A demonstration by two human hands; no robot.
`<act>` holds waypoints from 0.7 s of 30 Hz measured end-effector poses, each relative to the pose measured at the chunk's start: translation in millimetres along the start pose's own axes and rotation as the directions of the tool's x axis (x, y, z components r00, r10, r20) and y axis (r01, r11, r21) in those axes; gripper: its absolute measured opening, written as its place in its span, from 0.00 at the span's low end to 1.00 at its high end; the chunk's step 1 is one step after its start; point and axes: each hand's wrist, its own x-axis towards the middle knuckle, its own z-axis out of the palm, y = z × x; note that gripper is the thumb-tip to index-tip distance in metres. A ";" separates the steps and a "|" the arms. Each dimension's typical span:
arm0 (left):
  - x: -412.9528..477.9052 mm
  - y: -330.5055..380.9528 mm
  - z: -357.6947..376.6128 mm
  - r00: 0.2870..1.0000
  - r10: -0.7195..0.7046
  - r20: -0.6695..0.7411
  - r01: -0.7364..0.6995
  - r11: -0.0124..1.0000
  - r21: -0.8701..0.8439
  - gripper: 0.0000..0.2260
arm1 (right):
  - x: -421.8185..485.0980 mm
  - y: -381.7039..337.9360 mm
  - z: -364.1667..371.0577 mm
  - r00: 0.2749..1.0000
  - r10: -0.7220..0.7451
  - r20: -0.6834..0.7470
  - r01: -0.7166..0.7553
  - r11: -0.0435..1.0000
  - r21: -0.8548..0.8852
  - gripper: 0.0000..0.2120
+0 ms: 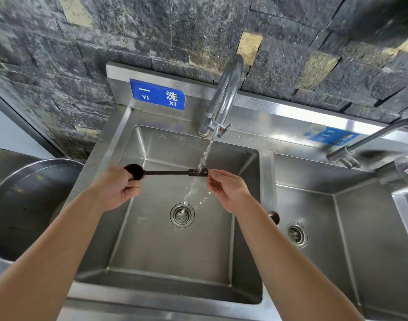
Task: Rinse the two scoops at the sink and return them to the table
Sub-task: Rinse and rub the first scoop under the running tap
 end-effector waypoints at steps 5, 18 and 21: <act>2.1 -0.3 1.7 0.999 -0.033 0.031 0.033 0.999 -0.013 0.11 | -2.5 -0.1 -10.4 1.000 0.018 -0.002 -0.018 1.000 0.007 0.06; -5.2 6.8 -13.7 1.000 -0.010 -0.004 0.010 1.000 -0.006 0.13 | 0.7 9.8 3.6 0.998 0.028 0.050 -0.028 1.000 -0.003 0.04; -4.9 6.3 -13.6 1.000 -0.015 -0.007 0.015 1.000 0.003 0.13 | -2.8 8.6 3.9 0.998 0.035 0.054 -0.035 0.999 0.003 0.04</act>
